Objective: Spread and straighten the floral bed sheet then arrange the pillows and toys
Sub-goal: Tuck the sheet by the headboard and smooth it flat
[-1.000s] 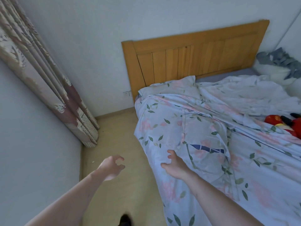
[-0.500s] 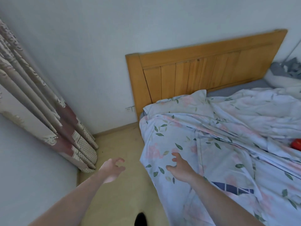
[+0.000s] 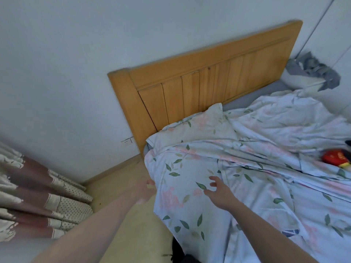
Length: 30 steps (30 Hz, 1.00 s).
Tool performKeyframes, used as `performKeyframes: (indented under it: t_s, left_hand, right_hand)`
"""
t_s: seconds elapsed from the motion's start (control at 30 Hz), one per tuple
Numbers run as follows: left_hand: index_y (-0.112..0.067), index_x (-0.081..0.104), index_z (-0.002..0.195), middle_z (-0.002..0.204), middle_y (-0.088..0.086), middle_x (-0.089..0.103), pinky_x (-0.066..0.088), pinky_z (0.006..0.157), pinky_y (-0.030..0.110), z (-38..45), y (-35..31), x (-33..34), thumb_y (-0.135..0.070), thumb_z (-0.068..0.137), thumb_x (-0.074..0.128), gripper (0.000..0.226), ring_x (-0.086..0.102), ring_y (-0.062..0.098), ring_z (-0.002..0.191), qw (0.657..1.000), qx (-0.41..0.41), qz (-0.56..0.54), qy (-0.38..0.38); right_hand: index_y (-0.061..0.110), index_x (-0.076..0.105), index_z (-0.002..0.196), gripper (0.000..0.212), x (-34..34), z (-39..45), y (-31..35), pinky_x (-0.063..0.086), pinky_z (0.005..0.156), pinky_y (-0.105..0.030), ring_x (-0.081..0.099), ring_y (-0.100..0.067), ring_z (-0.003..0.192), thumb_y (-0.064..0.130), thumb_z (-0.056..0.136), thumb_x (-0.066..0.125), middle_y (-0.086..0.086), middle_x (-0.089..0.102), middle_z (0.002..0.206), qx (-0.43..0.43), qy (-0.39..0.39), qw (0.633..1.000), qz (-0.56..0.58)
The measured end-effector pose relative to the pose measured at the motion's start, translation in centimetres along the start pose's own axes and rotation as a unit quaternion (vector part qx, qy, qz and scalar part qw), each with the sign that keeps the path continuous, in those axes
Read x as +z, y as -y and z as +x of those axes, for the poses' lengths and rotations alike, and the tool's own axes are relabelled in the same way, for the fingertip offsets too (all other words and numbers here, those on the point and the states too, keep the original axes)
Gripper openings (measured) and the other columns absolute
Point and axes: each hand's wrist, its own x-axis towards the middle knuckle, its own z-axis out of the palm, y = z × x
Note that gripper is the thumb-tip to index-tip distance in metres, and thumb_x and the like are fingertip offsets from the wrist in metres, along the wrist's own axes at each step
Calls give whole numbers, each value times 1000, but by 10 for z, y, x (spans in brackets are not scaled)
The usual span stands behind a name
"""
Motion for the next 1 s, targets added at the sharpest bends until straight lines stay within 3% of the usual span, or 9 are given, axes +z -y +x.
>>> performKeyframes:
  t_s: [0.07, 0.23, 0.3, 0.37, 0.43, 0.57, 0.7, 0.83, 1.0]
  left_hand:
    - [-30, 56, 134, 120, 1, 61, 48, 57, 21, 18, -10, -14, -39, 91, 66, 44, 65, 15, 79, 1000, -6, 6, 5]
    - [-24, 55, 133, 103, 2, 64, 46, 55, 20, 74, -32, -54, -29, 95, 65, 40, 61, 14, 73, 1000, 12, -4, -11]
    - [-18, 58, 131, 114, 8, 63, 52, 68, 26, 92, -46, -70, -19, 94, 68, 38, 60, 21, 82, 999, 46, -10, -18]
    - [-24, 65, 115, 114, 0, 55, 51, 91, 33, 137, -68, -95, -13, 93, 67, 25, 59, 20, 96, 995, 84, 27, -36]
    - [-24, 65, 101, 111, -2, 57, 50, 95, 37, 173, -87, -112, -15, 92, 65, 13, 58, 15, 98, 992, 112, 56, -34]
    - [-21, 55, 135, 134, -1, 46, 49, 85, 27, 270, -122, -130, -28, 90, 70, 48, 55, 16, 105, 991, 107, 73, -16]
    - [-22, 50, 140, 141, -3, 42, 49, 90, 31, 410, -149, -118, -38, 83, 71, 63, 53, 16, 111, 986, 99, 131, 28]
    - [-19, 49, 139, 132, 2, 47, 51, 93, 37, 495, -156, -95, -50, 68, 69, 80, 53, 23, 117, 975, 74, 206, 43]
    - [-24, 29, 154, 152, 0, 42, 42, 107, 46, 572, -154, -49, -89, 42, 69, 136, 41, 30, 139, 969, 45, 233, 72]
  right_hand:
    - [26, 35, 151, 67, 0, 21, 10, 47, 82, -28, 60, -19, 104, 39, 94, 67, -4, 52, 143, 7, 3, 1000, 7]
    - [26, 34, 152, 66, 6, 82, 38, 47, 72, -24, 61, -15, 96, 38, 95, 64, -4, 49, 147, 19, 34, 999, -8]
    - [26, 34, 152, 65, 7, 97, 51, 50, 74, -26, 61, -16, 99, 36, 94, 64, -4, 48, 148, 12, 35, 999, -6]
    - [27, 35, 151, 65, 7, 134, 67, 49, 80, -28, 61, -19, 106, 37, 94, 64, -4, 48, 148, 20, 27, 999, 1]
    - [26, 35, 152, 65, 6, 158, 83, 48, 88, -29, 60, -22, 115, 37, 95, 64, -3, 49, 148, 19, 15, 1000, 0]
    - [28, 38, 150, 62, 8, 217, 102, 48, 95, -30, 60, -20, 119, 37, 95, 64, 0, 51, 146, 30, -18, 999, 15]
    - [31, 38, 150, 57, 22, 302, 95, 50, 98, -30, 59, -18, 121, 36, 98, 61, 4, 50, 146, 75, -53, 995, 46]
    - [32, 37, 151, 56, 38, 349, 82, 47, 105, -32, 55, -16, 126, 34, 99, 59, 6, 45, 150, 93, -75, 992, 43]
    - [33, 35, 154, 61, 69, 403, 54, 42, 107, -26, 50, -11, 131, 32, 98, 58, 12, 35, 156, 93, -86, 991, 38]
